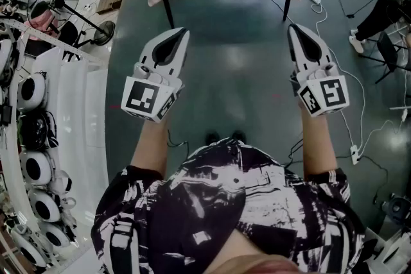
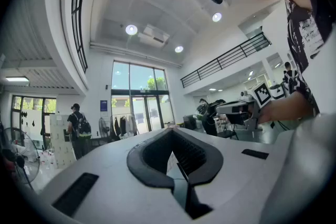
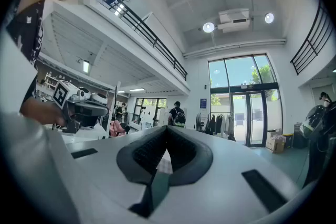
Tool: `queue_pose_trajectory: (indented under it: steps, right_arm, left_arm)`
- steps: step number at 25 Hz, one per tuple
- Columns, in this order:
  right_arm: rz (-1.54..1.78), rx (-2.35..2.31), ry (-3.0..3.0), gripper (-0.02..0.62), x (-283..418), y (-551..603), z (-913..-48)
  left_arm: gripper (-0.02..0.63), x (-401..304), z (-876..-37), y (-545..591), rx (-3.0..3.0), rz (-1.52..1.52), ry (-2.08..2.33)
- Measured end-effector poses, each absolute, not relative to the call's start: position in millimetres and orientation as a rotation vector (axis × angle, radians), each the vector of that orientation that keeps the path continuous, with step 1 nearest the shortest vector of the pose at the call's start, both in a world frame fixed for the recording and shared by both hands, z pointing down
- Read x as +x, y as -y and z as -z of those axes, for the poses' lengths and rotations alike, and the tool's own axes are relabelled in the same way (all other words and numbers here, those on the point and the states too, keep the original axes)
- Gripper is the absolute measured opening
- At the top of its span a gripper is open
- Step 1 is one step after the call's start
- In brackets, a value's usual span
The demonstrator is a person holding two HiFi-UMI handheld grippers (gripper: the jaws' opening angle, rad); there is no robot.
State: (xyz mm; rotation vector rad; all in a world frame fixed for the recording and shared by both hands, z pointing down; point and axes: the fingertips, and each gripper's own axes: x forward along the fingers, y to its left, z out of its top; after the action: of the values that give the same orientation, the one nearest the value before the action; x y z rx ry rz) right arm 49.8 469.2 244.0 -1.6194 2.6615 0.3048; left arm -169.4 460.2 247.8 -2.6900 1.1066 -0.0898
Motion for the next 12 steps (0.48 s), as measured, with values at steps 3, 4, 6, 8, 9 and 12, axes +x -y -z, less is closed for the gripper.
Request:
queue_pose_trajectory:
  steps: [3, 4, 6, 8, 9, 12]
  right_arm:
    - [-0.307, -1.621, -2.661, 0.0, 44.9, -467.1, -243.6]
    - [-0.308, -1.621, -2.662, 0.0, 43.8, -466.6, -243.6]
    - [-0.31, -1.62, -2.662, 0.0, 42.3, -466.3, -243.8]
    - [-0.311, -1.618, -2.663, 0.0, 41.8, -466.6, -243.5]
    - [-0.309, -1.615, -2.66, 0.0, 42.1, -466.7, -242.9]
    - [-0.304, -1.609, -2.653, 0.0, 45.8, -465.8, -241.1]
  left_arm:
    - [0.0, -174.5, -247.6, -458.6, -2.69, 0.089, -1.111]
    - [0.0, -175.9, -247.5, -458.2, -2.69, 0.089, -1.113]
    - [0.0, -177.7, -247.4, -458.0, -2.688, 0.088, -1.116]
    - [0.0, -178.4, -247.2, -458.4, -2.687, 0.087, -1.12]
    - [0.0, -178.4, -247.1, -458.5, -2.687, 0.086, -1.121]
    - [0.0, -176.1, -246.6, -458.1, -2.686, 0.087, -1.115]
